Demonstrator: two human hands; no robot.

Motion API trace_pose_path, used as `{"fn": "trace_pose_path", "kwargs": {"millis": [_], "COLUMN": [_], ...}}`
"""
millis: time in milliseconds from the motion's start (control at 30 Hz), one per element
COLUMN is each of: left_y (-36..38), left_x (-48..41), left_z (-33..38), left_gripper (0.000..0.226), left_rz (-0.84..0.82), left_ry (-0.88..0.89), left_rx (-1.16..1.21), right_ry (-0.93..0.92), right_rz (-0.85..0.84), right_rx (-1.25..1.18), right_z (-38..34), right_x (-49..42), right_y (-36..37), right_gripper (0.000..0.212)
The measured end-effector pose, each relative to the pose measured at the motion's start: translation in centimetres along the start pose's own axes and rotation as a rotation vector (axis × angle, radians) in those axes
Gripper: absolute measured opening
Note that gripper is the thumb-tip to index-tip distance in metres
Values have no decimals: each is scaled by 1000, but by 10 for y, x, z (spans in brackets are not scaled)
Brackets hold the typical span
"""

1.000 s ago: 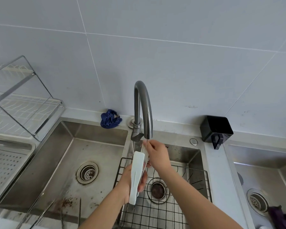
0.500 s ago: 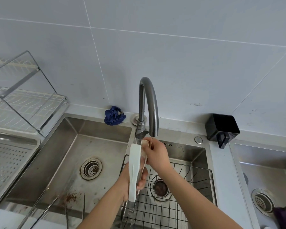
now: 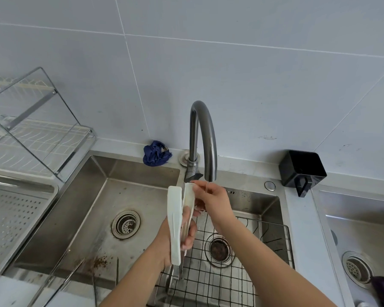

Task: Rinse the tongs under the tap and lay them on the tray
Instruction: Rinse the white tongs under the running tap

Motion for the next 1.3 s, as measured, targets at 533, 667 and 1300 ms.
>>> {"fn": "trace_pose_path", "kwargs": {"millis": [533, 667, 1300], "left_y": [9, 12, -1], "left_x": [11, 25, 28], "left_z": [-6, 7, 14], "left_gripper": [89, 102, 72], "left_rz": [-237, -290, -66], "left_ry": [-48, 119, 225], "left_rx": [270, 76, -75], "right_ry": [-22, -54, -14], "right_rz": [232, 361, 196], "right_rx": [181, 346, 247], "right_z": [-5, -9, 0], "right_x": [1, 5, 22], "right_y": [-28, -39, -5], "right_gripper": [7, 14, 17]}}
Point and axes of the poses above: each hand's wrist, its own x-axis away from the middle knuckle, its own y-axis out of the palm, z = x × y, the point moved 9 cm from there along -x, towards the middle knuckle, and after that the axes turned 3 degrees about -z, right-handed, at the moved point
